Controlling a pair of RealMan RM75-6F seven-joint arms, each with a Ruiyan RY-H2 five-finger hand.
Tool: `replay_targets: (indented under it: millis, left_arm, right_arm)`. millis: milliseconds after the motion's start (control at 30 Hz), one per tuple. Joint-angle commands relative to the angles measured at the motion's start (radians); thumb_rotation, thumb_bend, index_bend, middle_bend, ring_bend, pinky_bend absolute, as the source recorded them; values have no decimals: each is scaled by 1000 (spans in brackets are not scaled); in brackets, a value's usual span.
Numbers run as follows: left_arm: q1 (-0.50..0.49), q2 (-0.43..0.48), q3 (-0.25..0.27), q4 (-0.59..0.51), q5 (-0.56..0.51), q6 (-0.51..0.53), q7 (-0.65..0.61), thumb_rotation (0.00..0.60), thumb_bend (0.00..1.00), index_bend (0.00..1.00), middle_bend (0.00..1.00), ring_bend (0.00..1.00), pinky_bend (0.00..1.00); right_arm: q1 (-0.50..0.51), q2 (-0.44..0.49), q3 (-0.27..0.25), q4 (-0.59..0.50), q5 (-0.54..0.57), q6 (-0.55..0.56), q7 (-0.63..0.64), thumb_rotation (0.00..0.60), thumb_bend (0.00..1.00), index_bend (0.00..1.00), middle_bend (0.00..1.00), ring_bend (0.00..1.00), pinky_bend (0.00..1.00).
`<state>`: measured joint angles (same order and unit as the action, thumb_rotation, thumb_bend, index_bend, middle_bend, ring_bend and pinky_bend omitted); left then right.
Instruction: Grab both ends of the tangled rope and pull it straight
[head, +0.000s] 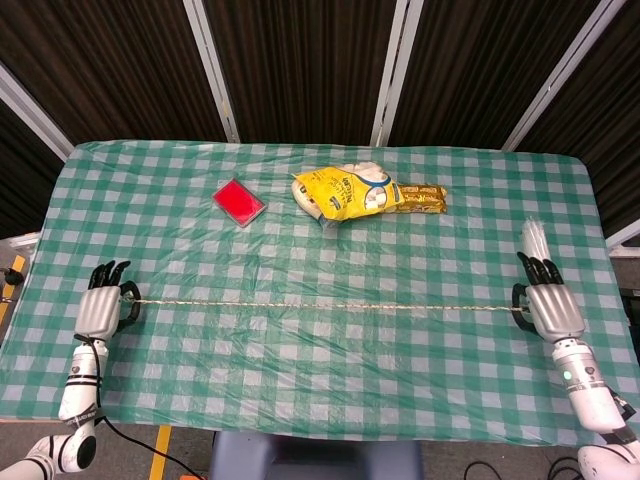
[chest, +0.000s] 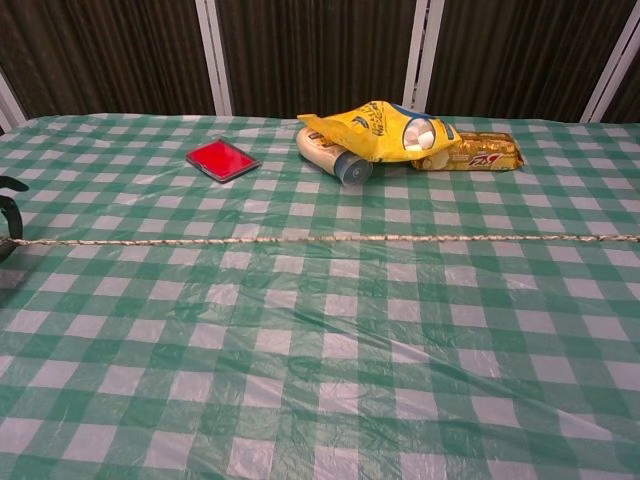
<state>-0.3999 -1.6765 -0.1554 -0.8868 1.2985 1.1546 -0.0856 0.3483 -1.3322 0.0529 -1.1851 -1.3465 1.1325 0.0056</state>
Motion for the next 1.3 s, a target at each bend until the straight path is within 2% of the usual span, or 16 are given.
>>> replay_targets:
  millis: [33,567,700,767,833,867,933,1033,1100,1200,1300]
  left_arm:
    - [-3,-7,0,9,-1,-7,0,600,471,634,115,0,74]
    - [-11,-52,22,93,9,-60,-29,600,471,621,115,0,74]
    - [-12,-57,29,100,18,-65,-37,600,471,573,114,0,74]
    - [-12,-59,31,100,22,-65,-39,600,470,529,112,0,74]
    - [-12,-59,34,98,25,-66,-40,600,470,436,106,0,74]
    - [-12,-58,35,96,27,-66,-39,600,470,375,101,0,74]
    - [-10,-54,38,88,33,-62,-42,600,465,191,80,0,73]
    - [-6,-42,40,70,44,-44,-48,600,460,22,45,0,72]
    - [-1,-28,40,50,51,-26,-61,600,457,0,28,0,71]
    - [10,3,38,0,58,-4,-90,600,456,0,13,0,71]
    - [33,54,42,-76,72,33,-120,600,451,0,2,0,70]
  right_arm:
    - [1,-9,0,9,-3,-7,2,600,600,775,89,0,0]
    - [29,-92,-2,99,7,-97,-12,600,599,773,89,0,0]
    - [34,-104,-5,111,4,-112,-19,600,599,731,89,0,0]
    - [36,-109,-5,114,3,-117,-19,600,600,675,90,0,0]
    - [39,-110,-7,114,6,-131,-23,600,600,593,88,0,0]
    - [40,-108,-8,111,8,-138,-28,600,600,531,85,0,0]
    - [41,-104,-7,103,13,-146,-34,600,598,415,68,0,0]
    - [38,-93,-4,87,19,-143,-40,600,546,278,28,0,0]
    - [33,-81,-3,72,21,-137,-46,600,506,222,12,0,0]
    - [22,-55,-5,37,22,-126,-50,600,497,174,1,0,0]
    - [-6,-20,-6,-24,8,-65,-53,600,497,122,0,0,0]
